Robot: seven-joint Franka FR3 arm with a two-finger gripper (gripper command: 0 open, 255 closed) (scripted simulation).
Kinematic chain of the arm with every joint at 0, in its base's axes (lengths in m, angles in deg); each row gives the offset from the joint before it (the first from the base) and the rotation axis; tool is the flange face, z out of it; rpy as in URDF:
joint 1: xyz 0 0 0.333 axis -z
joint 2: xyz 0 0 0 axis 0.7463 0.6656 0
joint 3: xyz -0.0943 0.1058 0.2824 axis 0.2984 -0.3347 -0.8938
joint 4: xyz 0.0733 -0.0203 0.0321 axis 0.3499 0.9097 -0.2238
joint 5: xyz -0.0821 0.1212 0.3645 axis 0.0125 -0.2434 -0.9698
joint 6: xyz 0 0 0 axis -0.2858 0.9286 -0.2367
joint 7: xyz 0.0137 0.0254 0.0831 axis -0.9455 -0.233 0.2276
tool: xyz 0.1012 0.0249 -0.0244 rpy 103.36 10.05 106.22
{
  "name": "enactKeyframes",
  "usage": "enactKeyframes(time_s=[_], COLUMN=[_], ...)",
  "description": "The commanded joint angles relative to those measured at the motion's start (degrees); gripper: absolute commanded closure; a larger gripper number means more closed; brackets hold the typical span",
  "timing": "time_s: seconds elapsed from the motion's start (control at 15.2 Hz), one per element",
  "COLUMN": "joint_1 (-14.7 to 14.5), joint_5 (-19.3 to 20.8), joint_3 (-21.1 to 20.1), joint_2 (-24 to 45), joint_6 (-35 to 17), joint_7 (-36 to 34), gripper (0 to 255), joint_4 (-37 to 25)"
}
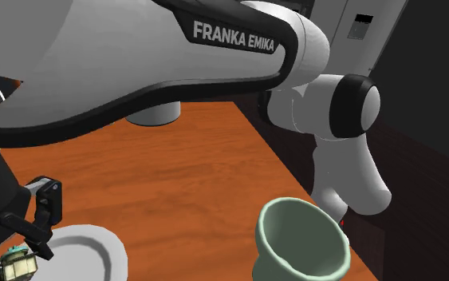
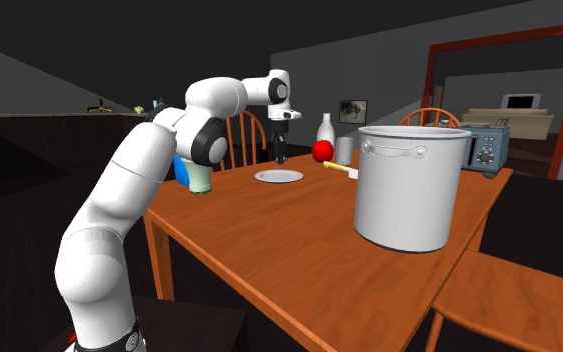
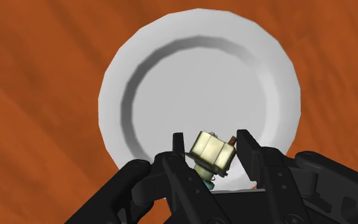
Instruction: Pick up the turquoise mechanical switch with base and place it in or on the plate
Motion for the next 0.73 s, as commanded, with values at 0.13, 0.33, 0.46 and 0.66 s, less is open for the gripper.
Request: enactKeyframes(time_s=[0.13,0.33,0.46,0.66], joint_1=[2.2,3.3,3.3,3.3], joint_5=[-1.0,-1.4,-1.4,-1.4], joint_3=[-0.4,-0.5,-0.5,-0.5], joint_2=[-2.0,-2.9,-2.9,-2.9], joint_6=[-4.7,-7.5,-7.5,-7.5], joint_7=[-0.3,-0.5,-0.5,-0.5], gripper=[255,255,255,255], joint_4=[6.9,10.6,10.6,10.6])
